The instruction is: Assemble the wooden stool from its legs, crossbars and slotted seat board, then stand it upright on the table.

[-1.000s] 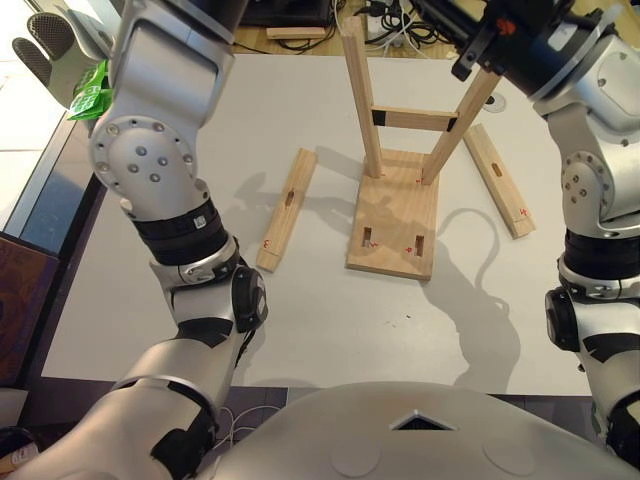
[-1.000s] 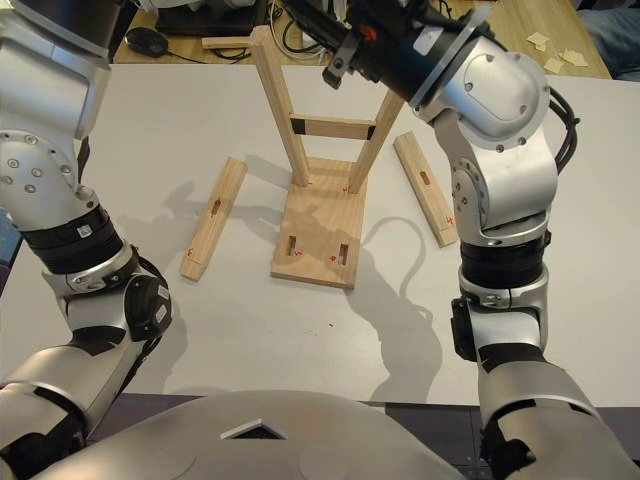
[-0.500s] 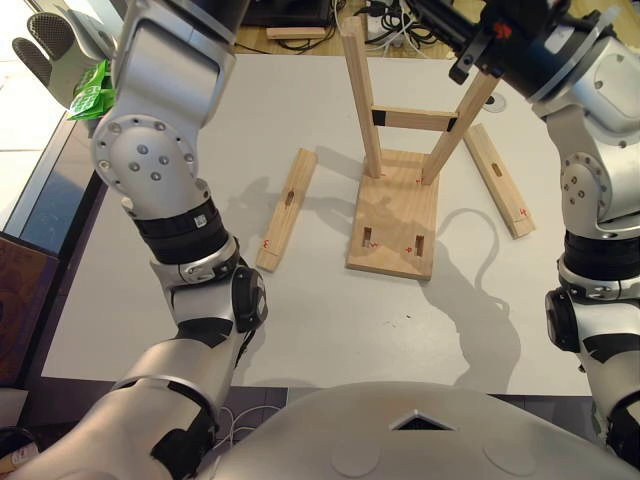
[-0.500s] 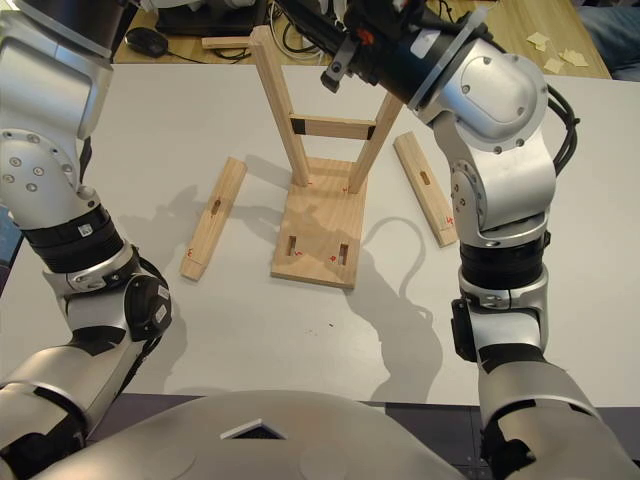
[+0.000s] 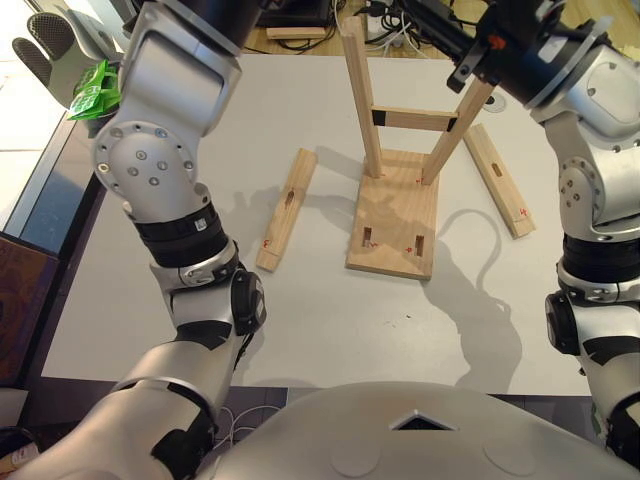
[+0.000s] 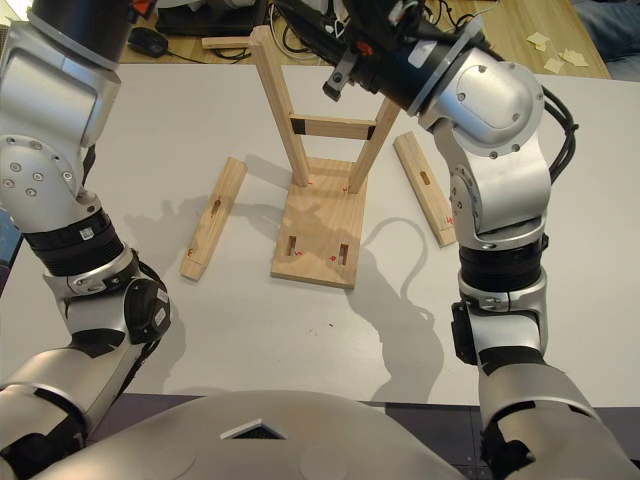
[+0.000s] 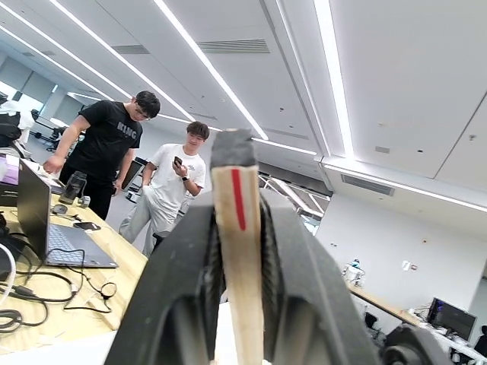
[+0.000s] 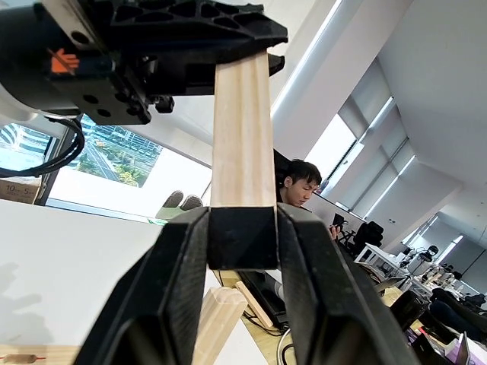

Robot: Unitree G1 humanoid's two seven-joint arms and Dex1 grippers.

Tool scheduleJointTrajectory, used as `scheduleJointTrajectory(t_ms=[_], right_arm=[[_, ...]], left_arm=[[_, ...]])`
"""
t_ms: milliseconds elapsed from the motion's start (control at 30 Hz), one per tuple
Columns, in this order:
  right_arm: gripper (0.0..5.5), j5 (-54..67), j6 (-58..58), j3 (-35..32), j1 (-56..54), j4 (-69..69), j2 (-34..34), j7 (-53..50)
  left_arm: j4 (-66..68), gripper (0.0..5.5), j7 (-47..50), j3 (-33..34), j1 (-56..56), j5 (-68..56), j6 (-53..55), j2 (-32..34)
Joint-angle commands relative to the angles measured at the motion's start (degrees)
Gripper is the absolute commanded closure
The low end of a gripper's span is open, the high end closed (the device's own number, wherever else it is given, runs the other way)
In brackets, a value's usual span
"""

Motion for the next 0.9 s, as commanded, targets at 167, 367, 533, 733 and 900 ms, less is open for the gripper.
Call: scheduleJointTrajectory(t_ms=[167,367,533,733,900], right_arm=[[3.42,-2.6,-0.2,1.5,0.7,0.4,-2.1,1.9],[2.42,-2.5,4.1,4.1,8.2,-2.0,-10.0,10.2],[1.49,6.5,14.1,-4.6,21.6,-7.2,-12.4,9.9],[1.47,23.5,27.9,-12.3,34.1,-12.1,-6.8,5.4],[1.47,30.6,32.8,-13.2,37.8,-13.2,-1.1,-1.0]], left_arm=[[0.3,5.09,1.9,0.0,0.9,-0.5,1.8,2.0],[0.8,5.09,3.2,-0.1,2.1,6.0,0.0,3.6],[-9.2,5.09,5.8,-1.7,17.2,11.3,2.7,6.4],[-15.2,5.09,7.2,-8.2,36.3,27.3,-2.4,7.6],[-12.3,5.09,4.5,-12.1,39.5,37.8,-10.2,7.0]])
